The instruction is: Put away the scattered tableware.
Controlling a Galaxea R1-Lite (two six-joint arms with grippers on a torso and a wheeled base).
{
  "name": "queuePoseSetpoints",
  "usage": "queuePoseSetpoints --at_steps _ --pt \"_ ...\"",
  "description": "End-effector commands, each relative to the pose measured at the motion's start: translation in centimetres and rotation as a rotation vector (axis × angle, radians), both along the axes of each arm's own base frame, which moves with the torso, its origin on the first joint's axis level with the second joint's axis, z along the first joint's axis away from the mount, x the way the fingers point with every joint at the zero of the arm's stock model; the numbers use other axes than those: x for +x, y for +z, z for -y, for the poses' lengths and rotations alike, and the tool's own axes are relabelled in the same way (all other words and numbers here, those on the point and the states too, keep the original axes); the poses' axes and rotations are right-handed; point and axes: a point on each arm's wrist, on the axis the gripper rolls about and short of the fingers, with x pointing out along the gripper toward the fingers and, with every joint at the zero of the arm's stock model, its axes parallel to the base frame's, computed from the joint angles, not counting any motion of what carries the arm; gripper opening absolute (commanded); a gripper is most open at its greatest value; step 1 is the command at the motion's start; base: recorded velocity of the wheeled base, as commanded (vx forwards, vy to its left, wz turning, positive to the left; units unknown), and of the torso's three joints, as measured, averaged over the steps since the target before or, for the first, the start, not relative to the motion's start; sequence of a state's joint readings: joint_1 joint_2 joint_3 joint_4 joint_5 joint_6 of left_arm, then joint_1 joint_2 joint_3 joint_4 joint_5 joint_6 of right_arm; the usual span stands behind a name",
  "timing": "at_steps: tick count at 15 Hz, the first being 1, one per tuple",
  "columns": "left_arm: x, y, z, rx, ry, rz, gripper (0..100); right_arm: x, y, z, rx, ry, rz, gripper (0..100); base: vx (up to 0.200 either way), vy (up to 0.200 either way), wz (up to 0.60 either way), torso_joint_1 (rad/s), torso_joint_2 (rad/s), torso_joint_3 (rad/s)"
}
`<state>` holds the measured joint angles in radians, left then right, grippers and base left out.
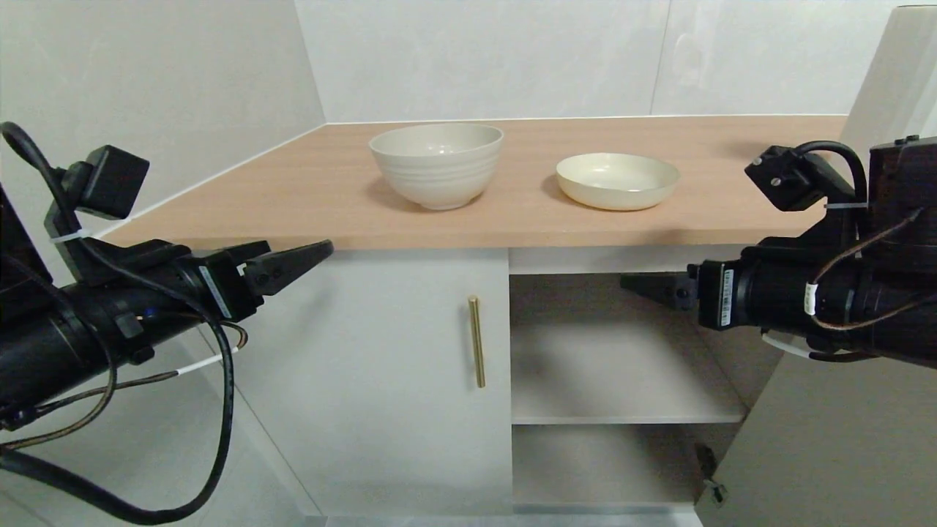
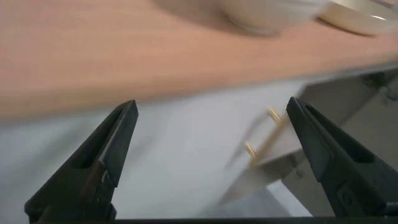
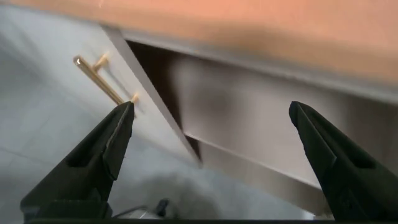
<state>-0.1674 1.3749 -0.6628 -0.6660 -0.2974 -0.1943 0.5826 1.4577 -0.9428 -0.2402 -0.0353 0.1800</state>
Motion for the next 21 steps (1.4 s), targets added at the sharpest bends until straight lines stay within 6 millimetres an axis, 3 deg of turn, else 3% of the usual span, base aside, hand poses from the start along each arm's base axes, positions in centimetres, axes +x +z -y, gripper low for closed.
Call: queuePoseSetpoints --at_steps 1,6,8,10,12,15,21 --pt "0.1 -0.1 0.0 0.0 0.0 -0.003 100 -1.0 0.8 0.5 0.034 0.045 0.007 100 0.0 0.0 0.0 0.0 0.0 0.0" --pt "-0.3 0.3 0.0 -0.004 0.0 0.011 100 -1.7 0.6 0.9 0.036 0.116 -0.015 100 0.0 0.0 0.0 0.0 0.0 0.0" --pt "-2.2 1.5 -0.3 -0.012 -0.003 0.058 100 -2.0 0.7 1.1 0.04 0.122 -0.008 100 0.0 0.0 0.0 0.0 0.0 0.0" --pt "-6.3 3.3 -0.8 -0.009 -0.046 0.044 100 -2.3 0.7 1.2 0.042 0.128 -0.008 100 0.0 0.0 0.0 0.0 0.0 0.0" --pt "-8.6 4.4 -1.0 -0.009 -0.133 0.015 100 -2.3 0.7 1.2 0.043 0.128 -0.006 100 0.0 0.0 0.0 0.0 0.0 0.0" --pt "-8.8 4.6 -1.0 -0.009 -0.146 0.019 100 -2.3 0.8 1.2 0.045 0.124 0.0 100 0.0 0.0 0.0 0.0 0.0 0.0" --pt "-7.0 5.0 -0.4 -0.081 -0.165 -0.047 100 -2.0 1.0 1.3 0.054 0.112 0.02 100 0.0 0.0 0.0 0.024 -0.07 -0.05"
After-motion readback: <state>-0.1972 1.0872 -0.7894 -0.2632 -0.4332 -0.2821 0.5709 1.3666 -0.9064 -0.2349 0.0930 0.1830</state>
